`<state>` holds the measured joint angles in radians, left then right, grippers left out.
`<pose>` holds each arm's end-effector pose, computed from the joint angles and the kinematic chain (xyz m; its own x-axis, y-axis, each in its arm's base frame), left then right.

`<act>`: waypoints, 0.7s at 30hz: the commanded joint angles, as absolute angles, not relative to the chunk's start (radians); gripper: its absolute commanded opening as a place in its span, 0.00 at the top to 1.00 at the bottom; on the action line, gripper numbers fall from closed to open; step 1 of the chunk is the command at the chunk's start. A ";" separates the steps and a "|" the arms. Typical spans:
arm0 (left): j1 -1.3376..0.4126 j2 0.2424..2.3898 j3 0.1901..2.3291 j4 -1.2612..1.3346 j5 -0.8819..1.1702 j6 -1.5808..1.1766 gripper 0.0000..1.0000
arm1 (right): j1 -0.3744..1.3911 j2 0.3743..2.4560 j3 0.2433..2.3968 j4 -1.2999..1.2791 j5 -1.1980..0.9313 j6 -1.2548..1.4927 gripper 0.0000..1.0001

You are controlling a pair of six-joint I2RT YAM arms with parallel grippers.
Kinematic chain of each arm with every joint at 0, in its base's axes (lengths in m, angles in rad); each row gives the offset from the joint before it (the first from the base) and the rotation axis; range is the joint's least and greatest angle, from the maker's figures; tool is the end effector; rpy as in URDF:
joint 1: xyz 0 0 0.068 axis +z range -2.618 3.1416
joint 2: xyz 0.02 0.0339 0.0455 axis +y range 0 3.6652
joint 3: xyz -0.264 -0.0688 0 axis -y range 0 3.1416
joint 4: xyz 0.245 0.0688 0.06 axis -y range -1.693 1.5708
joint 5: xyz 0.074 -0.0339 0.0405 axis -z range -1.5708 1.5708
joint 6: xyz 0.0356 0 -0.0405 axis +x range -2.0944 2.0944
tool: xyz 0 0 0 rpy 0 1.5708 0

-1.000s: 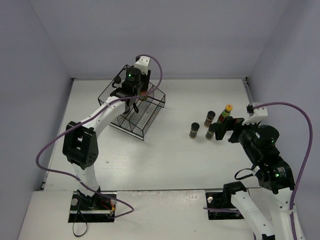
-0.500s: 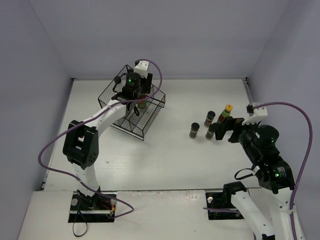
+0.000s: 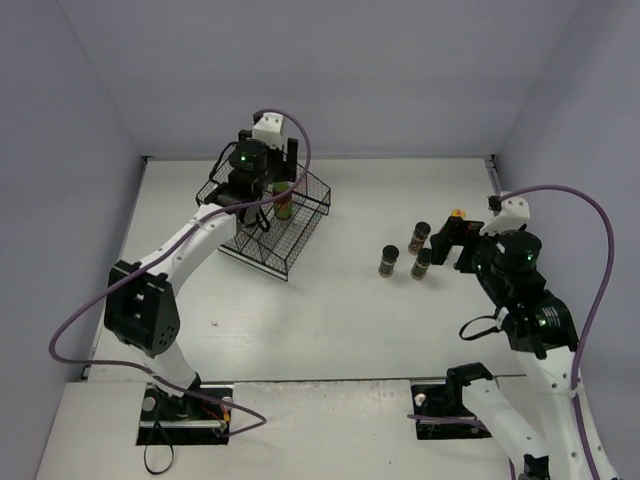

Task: Organize the condiment bottles

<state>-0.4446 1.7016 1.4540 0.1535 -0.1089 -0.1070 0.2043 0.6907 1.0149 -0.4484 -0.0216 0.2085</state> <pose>0.3768 -0.1752 0.3631 -0.1196 -0.0606 -0.9910 0.3189 0.9429 -0.0962 0.1353 0.0288 0.4030 -0.1650 0.1772 -0.9703 -0.1939 0.9587 0.2080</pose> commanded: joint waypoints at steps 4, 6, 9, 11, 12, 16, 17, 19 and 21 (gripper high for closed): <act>-0.439 1.468 1.537 -0.093 -0.025 -0.227 0.30 | 0.207 0.854 1.074 -0.362 0.208 0.285 0.00; -0.439 1.415 1.519 -0.155 0.000 -0.259 0.29 | 0.209 0.917 1.084 -0.350 0.224 0.301 0.00; -0.440 1.324 1.448 -0.187 0.064 -0.270 0.29 | 0.207 0.983 1.095 -0.309 0.238 0.308 0.00; -0.440 1.260 1.373 -0.190 0.080 -0.264 0.30 | 0.207 1.002 1.085 -0.276 0.250 0.301 0.01; -0.440 1.240 1.353 -0.202 0.081 -0.247 0.30 | 0.206 1.014 1.077 -0.244 0.276 0.292 0.01; -0.440 1.163 1.279 -0.250 0.071 -0.229 0.29 | 0.189 1.035 1.028 -0.181 0.285 0.268 0.04; -0.440 1.132 1.247 -0.255 0.074 -0.226 0.30 | 0.180 1.045 1.014 -0.176 0.285 0.267 0.05; -0.440 1.099 1.209 -0.253 0.078 -0.221 0.29 | 0.166 1.052 0.997 -0.147 0.282 0.253 0.06; -0.439 1.060 1.161 -0.239 0.075 -0.199 0.30 | 0.146 1.065 0.974 -0.114 0.272 0.241 0.06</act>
